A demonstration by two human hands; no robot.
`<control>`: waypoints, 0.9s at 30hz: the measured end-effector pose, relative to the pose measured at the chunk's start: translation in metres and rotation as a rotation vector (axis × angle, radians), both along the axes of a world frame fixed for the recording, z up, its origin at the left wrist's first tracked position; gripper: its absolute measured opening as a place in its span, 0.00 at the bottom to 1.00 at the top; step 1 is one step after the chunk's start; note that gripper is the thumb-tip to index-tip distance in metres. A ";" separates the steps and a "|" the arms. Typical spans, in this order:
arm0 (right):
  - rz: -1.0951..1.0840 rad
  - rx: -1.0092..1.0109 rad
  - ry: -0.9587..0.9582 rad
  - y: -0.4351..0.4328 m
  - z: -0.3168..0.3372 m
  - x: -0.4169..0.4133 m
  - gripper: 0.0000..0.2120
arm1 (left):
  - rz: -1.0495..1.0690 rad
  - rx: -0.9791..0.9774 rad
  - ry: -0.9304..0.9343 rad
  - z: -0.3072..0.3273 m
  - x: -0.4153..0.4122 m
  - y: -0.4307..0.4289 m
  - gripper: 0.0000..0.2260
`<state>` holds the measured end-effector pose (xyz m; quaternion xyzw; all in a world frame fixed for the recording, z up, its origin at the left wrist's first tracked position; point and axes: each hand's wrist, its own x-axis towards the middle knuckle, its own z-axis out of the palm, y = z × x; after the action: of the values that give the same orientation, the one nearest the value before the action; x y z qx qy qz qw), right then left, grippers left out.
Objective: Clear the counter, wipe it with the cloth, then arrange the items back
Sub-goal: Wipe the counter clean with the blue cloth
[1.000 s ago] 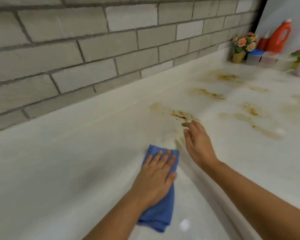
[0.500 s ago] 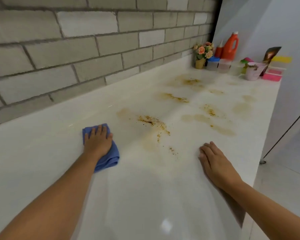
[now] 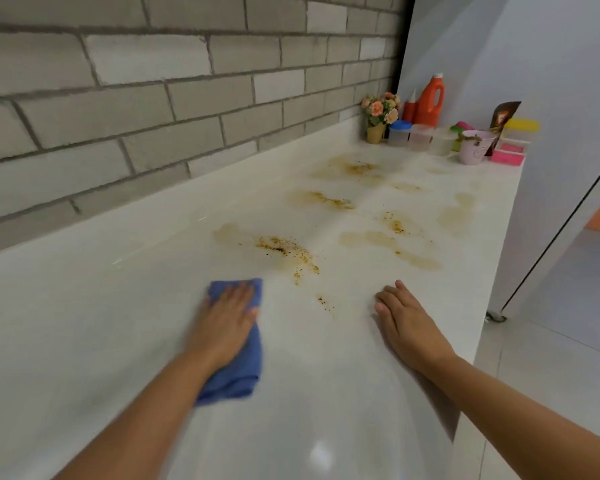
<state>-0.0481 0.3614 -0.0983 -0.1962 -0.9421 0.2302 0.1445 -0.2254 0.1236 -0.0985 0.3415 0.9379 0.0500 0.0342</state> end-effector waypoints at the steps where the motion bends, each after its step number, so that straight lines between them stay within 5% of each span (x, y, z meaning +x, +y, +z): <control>1: -0.001 0.002 0.003 0.001 -0.002 -0.001 0.17 | 0.072 -0.038 -0.002 0.001 -0.020 0.000 0.28; 5: -0.014 0.025 -0.013 0.003 -0.003 -0.002 0.18 | 0.234 -0.039 -0.083 0.008 -0.043 0.034 0.24; 11: -0.053 -0.110 -0.025 0.002 0.000 -0.001 0.24 | -0.063 0.044 -0.106 0.005 0.054 0.112 0.24; 16: -0.043 -0.293 0.079 0.008 0.003 0.003 0.22 | -0.158 0.088 -0.089 0.004 0.124 0.083 0.24; 22: 0.079 -0.090 0.044 0.061 0.005 0.019 0.21 | 0.098 0.044 -0.107 0.008 0.065 0.090 0.24; 27: 0.156 -0.118 0.021 0.067 -0.003 0.017 0.22 | 0.207 0.004 -0.121 0.008 0.044 0.117 0.24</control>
<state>-0.0307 0.4286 -0.1010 -0.1281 -0.9377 0.2981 0.1243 -0.1818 0.2407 -0.0905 0.2393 0.9643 0.0756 0.0847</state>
